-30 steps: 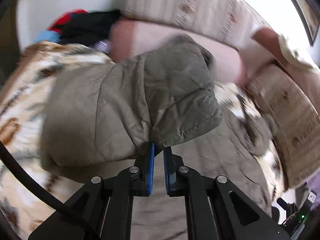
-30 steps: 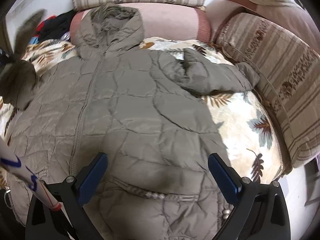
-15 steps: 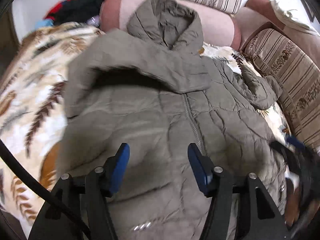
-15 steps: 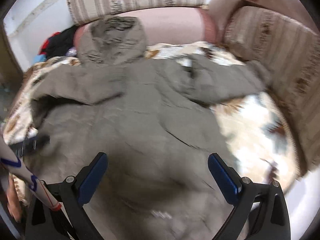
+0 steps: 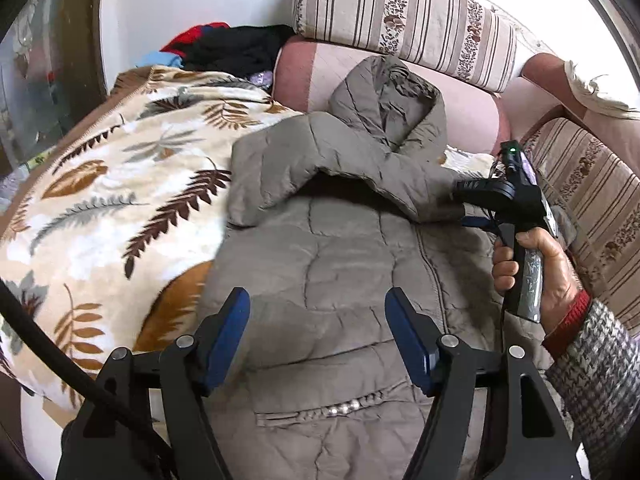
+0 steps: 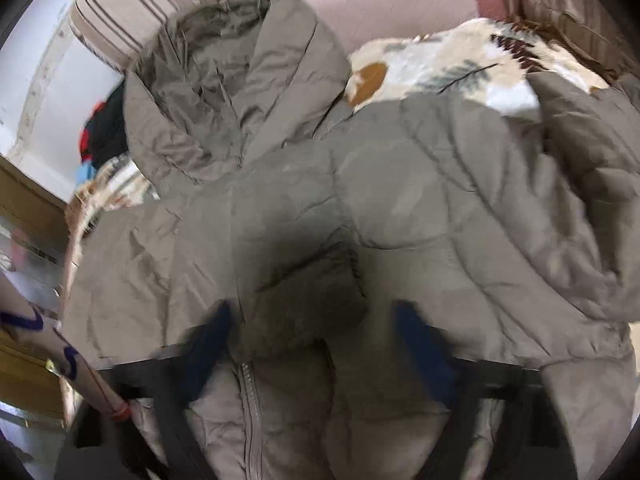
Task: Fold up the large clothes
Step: 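Move the right tool to the other sleeve cuff and close on it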
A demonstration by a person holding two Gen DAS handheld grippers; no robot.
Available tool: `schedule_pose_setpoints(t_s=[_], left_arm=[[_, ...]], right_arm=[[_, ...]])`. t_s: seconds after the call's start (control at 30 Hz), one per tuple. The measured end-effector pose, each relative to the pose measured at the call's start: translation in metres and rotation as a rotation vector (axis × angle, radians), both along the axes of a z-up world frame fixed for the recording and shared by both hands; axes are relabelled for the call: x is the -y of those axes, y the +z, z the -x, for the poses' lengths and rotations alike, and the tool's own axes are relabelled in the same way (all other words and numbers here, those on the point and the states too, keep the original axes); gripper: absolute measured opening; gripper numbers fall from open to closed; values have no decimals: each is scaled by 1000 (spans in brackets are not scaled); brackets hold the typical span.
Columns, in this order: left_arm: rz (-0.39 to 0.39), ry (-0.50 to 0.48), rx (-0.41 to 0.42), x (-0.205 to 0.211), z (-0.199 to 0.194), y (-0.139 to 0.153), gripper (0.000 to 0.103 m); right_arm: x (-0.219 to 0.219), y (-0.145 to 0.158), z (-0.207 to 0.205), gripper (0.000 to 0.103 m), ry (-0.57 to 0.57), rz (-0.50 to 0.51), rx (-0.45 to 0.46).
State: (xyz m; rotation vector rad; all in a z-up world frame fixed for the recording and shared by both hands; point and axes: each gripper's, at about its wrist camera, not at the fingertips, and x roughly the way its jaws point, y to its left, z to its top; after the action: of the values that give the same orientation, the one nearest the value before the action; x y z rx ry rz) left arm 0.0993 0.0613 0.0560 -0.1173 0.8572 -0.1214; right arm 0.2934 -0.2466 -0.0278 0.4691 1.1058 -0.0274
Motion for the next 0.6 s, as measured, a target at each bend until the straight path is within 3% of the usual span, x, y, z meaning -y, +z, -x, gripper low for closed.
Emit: schedule_pose_setpoints(t_s=[0.03, 0.1, 0.2, 0.3, 0.53, 0.6], left_arm=[[-11, 3, 6, 0, 0, 1, 69], [-25, 5, 15, 1, 2, 2, 69], [-32, 2, 15, 5, 1, 2, 69], [-25, -13, 8, 9, 2, 1, 69], [-75, -14, 27, 22, 13, 7, 69], [-96, -3, 44, 24, 17, 13, 74]], right_arm=[[1, 1, 0, 27, 0, -2, 2], [7, 9, 9, 23, -2, -1, 27], [23, 21, 25, 19, -26, 94, 50], [47, 25, 35, 18, -70, 157, 51], [81, -3, 36, 19, -139, 107, -34], [81, -5, 36, 21, -133, 108, -31]])
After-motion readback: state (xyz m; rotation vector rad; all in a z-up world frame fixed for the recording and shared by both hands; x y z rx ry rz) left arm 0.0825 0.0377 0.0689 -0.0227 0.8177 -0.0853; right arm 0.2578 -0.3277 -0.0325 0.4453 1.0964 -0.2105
